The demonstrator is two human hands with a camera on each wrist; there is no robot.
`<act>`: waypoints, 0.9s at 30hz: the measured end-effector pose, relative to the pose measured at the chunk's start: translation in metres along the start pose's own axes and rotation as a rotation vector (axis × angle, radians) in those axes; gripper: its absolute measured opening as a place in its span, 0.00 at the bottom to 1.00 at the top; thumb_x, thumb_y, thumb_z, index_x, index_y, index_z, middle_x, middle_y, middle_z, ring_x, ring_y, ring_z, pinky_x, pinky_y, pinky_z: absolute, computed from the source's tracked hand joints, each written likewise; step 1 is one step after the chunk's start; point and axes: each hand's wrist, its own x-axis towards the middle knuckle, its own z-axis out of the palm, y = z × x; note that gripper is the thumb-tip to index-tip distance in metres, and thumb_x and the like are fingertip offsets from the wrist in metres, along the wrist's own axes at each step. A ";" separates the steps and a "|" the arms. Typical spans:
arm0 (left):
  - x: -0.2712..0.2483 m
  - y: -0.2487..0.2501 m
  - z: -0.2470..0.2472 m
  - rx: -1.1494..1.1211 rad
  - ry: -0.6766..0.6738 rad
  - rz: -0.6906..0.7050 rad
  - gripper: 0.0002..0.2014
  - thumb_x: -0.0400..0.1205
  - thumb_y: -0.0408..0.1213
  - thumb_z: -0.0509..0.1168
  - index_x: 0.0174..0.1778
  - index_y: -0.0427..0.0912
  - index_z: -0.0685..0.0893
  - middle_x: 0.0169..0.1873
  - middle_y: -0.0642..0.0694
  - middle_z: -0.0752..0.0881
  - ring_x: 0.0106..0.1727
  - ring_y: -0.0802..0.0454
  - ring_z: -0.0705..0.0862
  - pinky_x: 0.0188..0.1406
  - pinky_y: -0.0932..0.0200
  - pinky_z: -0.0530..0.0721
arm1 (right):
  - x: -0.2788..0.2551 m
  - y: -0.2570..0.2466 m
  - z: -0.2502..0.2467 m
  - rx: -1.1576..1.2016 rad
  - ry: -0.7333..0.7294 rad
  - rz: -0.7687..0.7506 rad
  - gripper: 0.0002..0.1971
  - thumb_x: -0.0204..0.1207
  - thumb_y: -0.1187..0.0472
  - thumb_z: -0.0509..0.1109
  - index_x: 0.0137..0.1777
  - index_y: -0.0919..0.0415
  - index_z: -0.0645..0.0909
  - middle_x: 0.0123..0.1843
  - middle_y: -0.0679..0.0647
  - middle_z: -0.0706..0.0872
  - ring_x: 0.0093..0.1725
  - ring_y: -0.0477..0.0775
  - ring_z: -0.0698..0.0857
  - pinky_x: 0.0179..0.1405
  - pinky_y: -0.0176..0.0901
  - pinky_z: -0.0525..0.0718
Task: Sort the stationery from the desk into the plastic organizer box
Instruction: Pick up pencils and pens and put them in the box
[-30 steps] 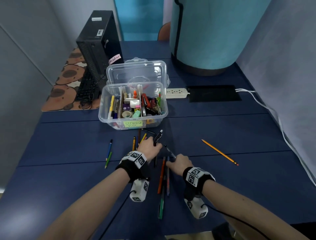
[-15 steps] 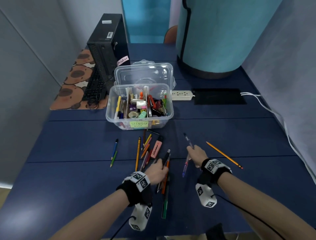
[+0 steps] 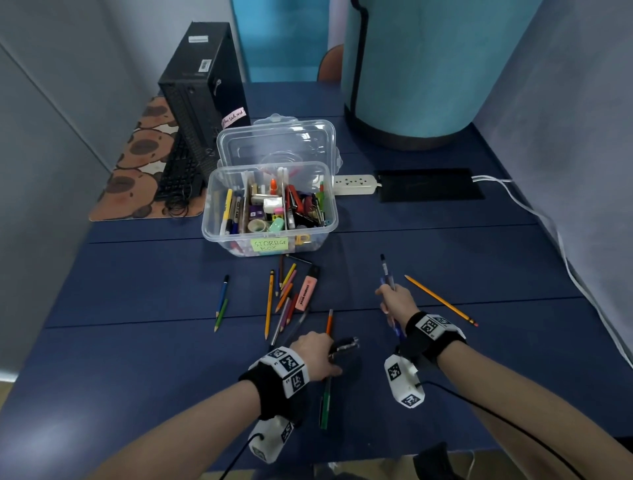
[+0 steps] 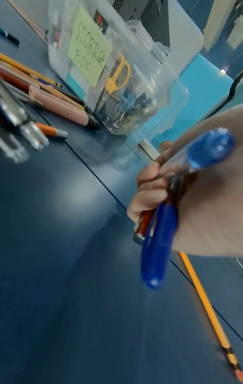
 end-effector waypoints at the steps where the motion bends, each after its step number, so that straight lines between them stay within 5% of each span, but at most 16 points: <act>1: 0.000 0.002 0.001 0.036 0.005 -0.007 0.18 0.76 0.50 0.70 0.54 0.40 0.82 0.53 0.41 0.85 0.53 0.40 0.85 0.47 0.51 0.83 | 0.000 0.001 0.001 0.006 -0.008 0.006 0.08 0.79 0.60 0.61 0.49 0.64 0.77 0.26 0.56 0.75 0.27 0.54 0.72 0.32 0.46 0.68; 12: 0.012 0.016 0.000 0.186 0.032 -0.098 0.14 0.81 0.34 0.64 0.61 0.34 0.81 0.59 0.37 0.84 0.58 0.37 0.84 0.51 0.48 0.84 | 0.003 -0.003 -0.001 0.149 -0.005 0.024 0.11 0.81 0.61 0.59 0.55 0.67 0.78 0.27 0.56 0.74 0.24 0.53 0.70 0.28 0.44 0.68; 16: 0.017 0.020 -0.002 0.125 0.027 -0.089 0.15 0.81 0.37 0.64 0.61 0.34 0.80 0.59 0.37 0.83 0.59 0.37 0.84 0.51 0.49 0.83 | 0.007 -0.001 -0.002 0.201 0.000 0.044 0.13 0.82 0.61 0.59 0.60 0.69 0.77 0.27 0.56 0.72 0.23 0.52 0.68 0.26 0.44 0.67; 23: 0.027 0.003 -0.030 -0.304 0.211 -0.067 0.15 0.82 0.47 0.58 0.57 0.39 0.76 0.50 0.38 0.85 0.50 0.39 0.84 0.46 0.52 0.80 | 0.007 -0.005 -0.009 0.361 -0.068 0.092 0.14 0.86 0.58 0.57 0.67 0.64 0.71 0.26 0.54 0.67 0.20 0.51 0.67 0.15 0.35 0.68; 27: 0.029 -0.025 -0.055 -0.672 0.366 -0.065 0.12 0.83 0.47 0.57 0.39 0.44 0.73 0.34 0.43 0.82 0.38 0.43 0.81 0.43 0.52 0.80 | 0.003 -0.015 -0.007 0.427 -0.115 0.097 0.13 0.86 0.53 0.59 0.63 0.60 0.71 0.28 0.56 0.73 0.21 0.52 0.73 0.16 0.38 0.73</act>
